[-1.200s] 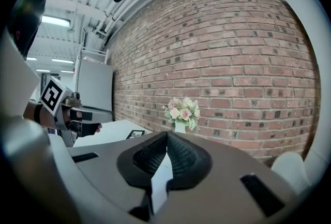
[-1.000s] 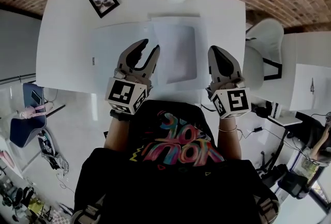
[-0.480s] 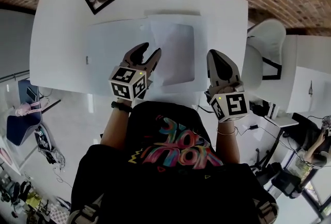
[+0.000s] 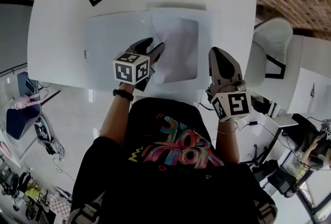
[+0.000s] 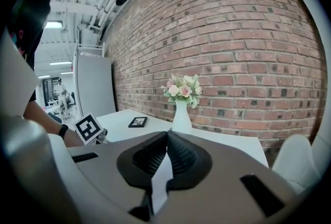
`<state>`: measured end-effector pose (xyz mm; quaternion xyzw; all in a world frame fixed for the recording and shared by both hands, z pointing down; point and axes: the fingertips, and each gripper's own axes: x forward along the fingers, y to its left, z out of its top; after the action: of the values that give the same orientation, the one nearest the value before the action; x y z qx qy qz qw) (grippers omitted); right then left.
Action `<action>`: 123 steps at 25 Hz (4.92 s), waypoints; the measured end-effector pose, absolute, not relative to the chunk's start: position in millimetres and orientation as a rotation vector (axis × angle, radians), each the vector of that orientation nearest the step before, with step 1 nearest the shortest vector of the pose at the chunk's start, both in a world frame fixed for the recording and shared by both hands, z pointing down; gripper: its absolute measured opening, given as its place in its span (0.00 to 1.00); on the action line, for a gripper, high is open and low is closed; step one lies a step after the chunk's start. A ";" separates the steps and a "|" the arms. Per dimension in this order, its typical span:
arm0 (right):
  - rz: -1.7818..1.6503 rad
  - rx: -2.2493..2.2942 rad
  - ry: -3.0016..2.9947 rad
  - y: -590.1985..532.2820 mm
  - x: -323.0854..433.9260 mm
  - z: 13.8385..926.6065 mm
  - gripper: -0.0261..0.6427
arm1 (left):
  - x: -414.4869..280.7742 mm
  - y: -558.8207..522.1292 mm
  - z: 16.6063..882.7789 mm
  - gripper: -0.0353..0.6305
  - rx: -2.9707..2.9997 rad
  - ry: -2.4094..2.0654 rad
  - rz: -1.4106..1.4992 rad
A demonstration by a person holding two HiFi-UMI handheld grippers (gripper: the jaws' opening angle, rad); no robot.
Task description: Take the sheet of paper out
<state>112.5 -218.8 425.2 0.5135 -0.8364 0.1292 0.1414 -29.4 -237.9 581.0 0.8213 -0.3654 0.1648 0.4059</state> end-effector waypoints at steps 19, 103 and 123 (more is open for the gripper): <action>0.410 1.485 -2.403 -227.7 110.1 431.9 0.07 | -20.9 -234.3 612.4 0.39 1.866 -0.764 0.373; 0.288 1.367 -2.585 -199.2 52.0 370.5 0.07 | -106.7 -202.8 428.5 0.09 1.978 -0.691 -0.330; 0.053 1.282 -2.749 -216.7 21.4 289.5 0.07 | -142.0 -186.8 266.0 0.09 2.340 -0.946 -0.574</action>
<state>21.4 -216.7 289.5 0.4220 -0.9048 0.0174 0.0540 -142.0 -186.8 266.0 0.8697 -0.3517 -0.2133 0.2728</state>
